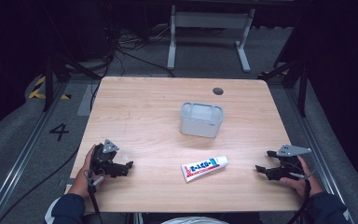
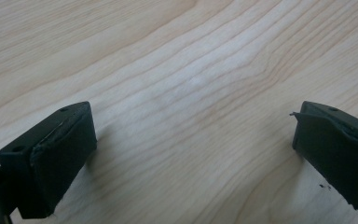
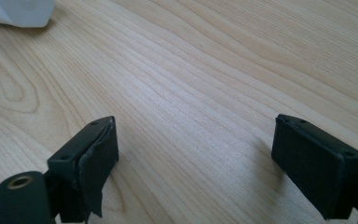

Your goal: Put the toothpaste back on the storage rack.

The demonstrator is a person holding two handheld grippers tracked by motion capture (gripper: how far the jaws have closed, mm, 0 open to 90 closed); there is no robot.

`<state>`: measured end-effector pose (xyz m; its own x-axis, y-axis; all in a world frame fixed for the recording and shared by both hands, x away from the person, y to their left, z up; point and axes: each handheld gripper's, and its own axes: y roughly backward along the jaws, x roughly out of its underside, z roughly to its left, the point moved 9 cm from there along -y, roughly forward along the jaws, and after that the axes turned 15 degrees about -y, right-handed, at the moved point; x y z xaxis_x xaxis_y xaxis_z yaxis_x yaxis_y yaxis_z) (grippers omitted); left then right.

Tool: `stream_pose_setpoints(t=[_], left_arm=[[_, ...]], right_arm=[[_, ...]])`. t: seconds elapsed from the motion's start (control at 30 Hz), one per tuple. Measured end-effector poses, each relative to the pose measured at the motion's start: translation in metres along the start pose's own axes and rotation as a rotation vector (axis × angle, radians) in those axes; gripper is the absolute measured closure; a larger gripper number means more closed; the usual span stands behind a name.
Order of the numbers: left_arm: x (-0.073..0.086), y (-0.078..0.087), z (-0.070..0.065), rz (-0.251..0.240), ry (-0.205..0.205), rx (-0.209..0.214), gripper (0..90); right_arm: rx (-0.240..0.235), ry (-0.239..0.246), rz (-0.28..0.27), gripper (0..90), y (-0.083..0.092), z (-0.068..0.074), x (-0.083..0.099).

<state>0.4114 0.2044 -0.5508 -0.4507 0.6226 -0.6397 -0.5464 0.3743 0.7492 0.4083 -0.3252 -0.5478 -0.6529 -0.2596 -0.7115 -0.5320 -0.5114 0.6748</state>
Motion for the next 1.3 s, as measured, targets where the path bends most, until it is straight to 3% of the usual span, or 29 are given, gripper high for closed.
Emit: stream_pose_setpoints(t=[0.2,0.23,0.27,0.33,0.5,0.8,1.03,1.3], left_arm=[[-0.004,-0.003,-0.005,-0.003,-0.019,0.028,0.2],[-0.004,-0.002,-0.004,-0.002,-0.045,0.026,0.2],[-0.003,-0.001,-0.006,-0.005,-0.028,0.035,0.2],[-0.002,-0.001,-0.005,-0.012,-0.040,0.030,0.1],[0.003,0.004,-0.006,-0.020,-0.069,0.073,0.1],[0.003,0.004,-0.006,-0.021,-0.076,0.080,0.2],[0.005,0.005,-0.004,-0.022,-0.086,0.074,0.4],[0.006,0.006,-0.004,-0.020,-0.081,0.075,0.4]], right_arm=[[0.004,-0.002,-0.001,14.7,0.000,0.000,0.000],[0.005,-0.002,-0.001,14.7,0.001,0.000,0.000],[0.006,-0.003,-0.001,14.7,0.001,0.000,0.000],[0.006,-0.003,-0.001,14.7,0.001,0.000,0.000],[0.006,-0.003,-0.001,14.7,0.001,0.000,0.000],[0.032,-0.025,-0.001,14.4,0.001,-0.003,0.000],[0.024,0.027,0.029,14.5,0.003,-0.003,-0.001],[0.016,0.040,0.039,17.8,0.003,-0.002,-0.001]])
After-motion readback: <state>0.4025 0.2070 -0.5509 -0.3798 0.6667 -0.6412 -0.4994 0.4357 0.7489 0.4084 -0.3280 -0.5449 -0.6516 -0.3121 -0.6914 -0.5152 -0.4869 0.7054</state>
